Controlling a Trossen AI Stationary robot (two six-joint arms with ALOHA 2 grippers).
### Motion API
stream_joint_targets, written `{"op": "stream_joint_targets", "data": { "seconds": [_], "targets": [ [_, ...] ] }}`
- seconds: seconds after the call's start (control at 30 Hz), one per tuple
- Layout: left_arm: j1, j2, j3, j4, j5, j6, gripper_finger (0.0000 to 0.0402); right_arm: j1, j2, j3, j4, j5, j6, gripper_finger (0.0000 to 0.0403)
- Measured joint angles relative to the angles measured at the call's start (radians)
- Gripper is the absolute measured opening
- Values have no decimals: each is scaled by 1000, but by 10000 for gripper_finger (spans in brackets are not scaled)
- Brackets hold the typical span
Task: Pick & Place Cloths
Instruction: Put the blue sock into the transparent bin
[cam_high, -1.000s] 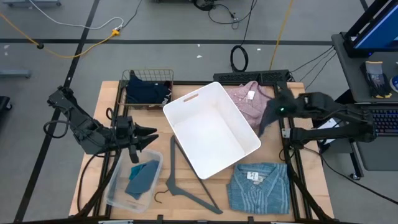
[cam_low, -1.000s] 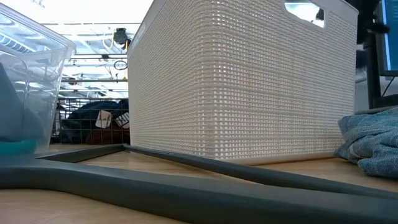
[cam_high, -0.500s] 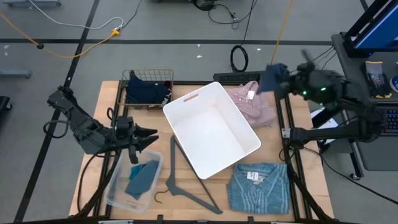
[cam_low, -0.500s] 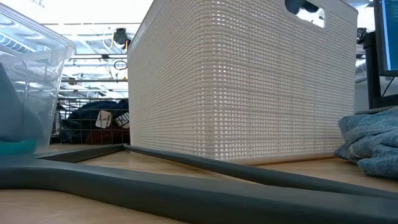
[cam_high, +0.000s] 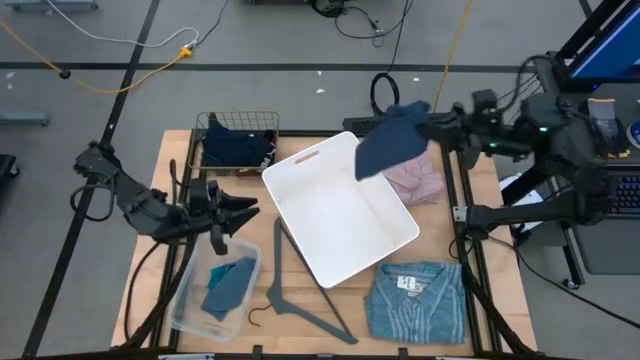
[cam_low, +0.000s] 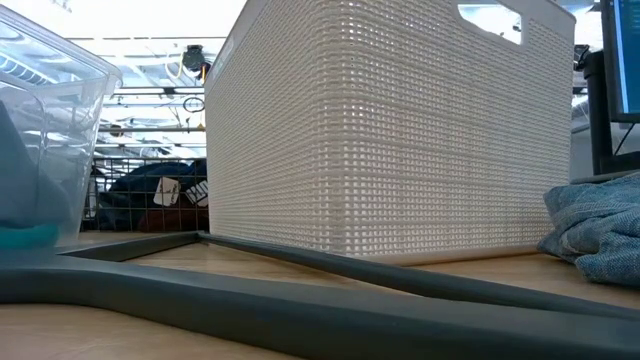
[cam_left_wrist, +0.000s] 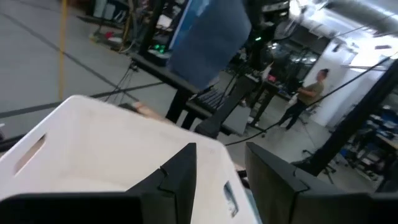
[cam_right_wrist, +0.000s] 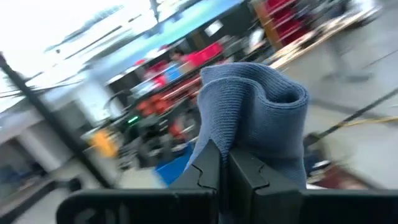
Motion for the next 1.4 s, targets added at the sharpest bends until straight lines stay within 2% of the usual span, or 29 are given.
{"op": "stream_joint_targets", "data": {
  "seconds": [0.33, 0.6, 0.77, 1.1, 1.4],
  "targets": [
    [99, 65, 0, 251, 151, 257, 136, 1, 210, 0, 216, -358, 157, 0],
    [137, 146, 0, 452, 174, 502, 139, 1, 354, 0, 382, -518, 269, 0],
    [168, 177, 0, 525, 191, 537, 177, 2, 426, 0, 471, -611, 341, 0],
    [252, 178, 0, 542, 212, 548, 290, 36, 514, 0, 526, -667, 383, 1],
    [335, 242, 0, 576, 266, 545, 341, 41, 544, 0, 561, -666, 391, 1]
  ]
}}
